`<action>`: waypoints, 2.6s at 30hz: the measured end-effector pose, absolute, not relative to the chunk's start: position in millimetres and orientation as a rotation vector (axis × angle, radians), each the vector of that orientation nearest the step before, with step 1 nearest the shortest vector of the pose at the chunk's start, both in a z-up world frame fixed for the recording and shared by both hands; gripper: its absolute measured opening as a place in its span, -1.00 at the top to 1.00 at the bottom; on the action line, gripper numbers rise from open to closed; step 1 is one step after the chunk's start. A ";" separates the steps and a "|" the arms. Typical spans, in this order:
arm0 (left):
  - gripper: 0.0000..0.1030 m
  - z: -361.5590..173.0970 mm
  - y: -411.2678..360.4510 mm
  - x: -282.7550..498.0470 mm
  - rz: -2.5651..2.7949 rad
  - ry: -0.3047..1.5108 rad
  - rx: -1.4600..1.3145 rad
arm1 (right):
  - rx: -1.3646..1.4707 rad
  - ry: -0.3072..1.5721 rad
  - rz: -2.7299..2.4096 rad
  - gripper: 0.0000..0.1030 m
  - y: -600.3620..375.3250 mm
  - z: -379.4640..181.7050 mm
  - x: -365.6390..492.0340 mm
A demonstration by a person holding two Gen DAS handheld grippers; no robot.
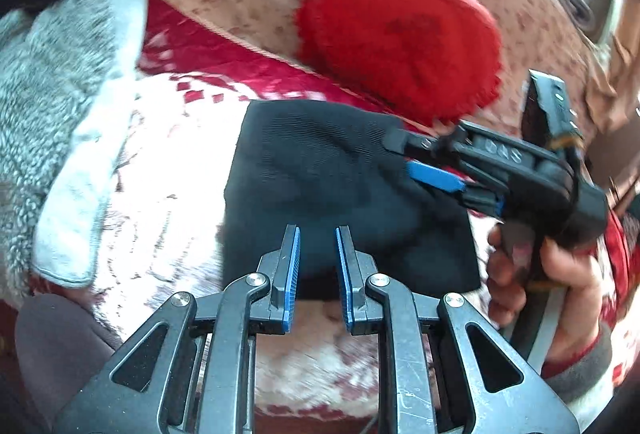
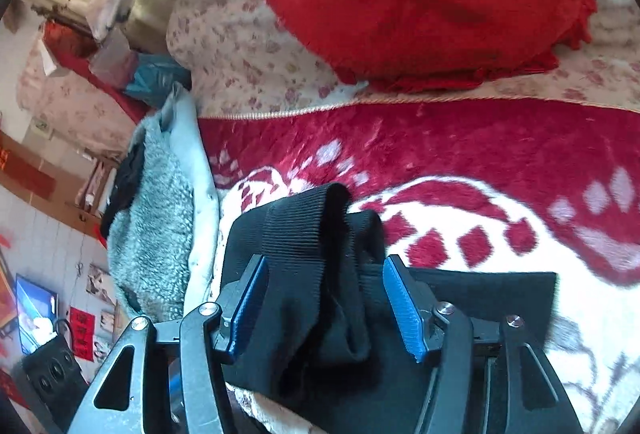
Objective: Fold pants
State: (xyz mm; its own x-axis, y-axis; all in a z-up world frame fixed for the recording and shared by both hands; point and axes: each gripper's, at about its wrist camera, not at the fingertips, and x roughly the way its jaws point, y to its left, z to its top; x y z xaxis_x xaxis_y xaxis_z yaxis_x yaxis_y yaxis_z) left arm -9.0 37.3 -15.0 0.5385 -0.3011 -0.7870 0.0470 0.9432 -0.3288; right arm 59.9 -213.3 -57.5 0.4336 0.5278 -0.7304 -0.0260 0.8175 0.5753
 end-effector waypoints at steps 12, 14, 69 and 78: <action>0.70 -13.6 52.0 -6.2 -0.178 0.995 -0.339 | 0.360 0.916 0.388 0.86 -185.9 -17.6 34.7; 0.63 -3.3 48.1 -8.1 -0.190 0.971 -0.332 | 0.344 0.881 0.393 0.86 -197.8 -0.8 17.5; 0.12 -31.0 -16.3 16.5 -0.157 1.031 -0.124 | 0.083 1.040 0.177 0.54 -231.3 -26.1 -36.6; -0.06 -49.2 -25.5 8.1 -0.156 1.054 -0.107 | 0.081 1.076 0.159 0.54 -234.8 -46.6 -45.1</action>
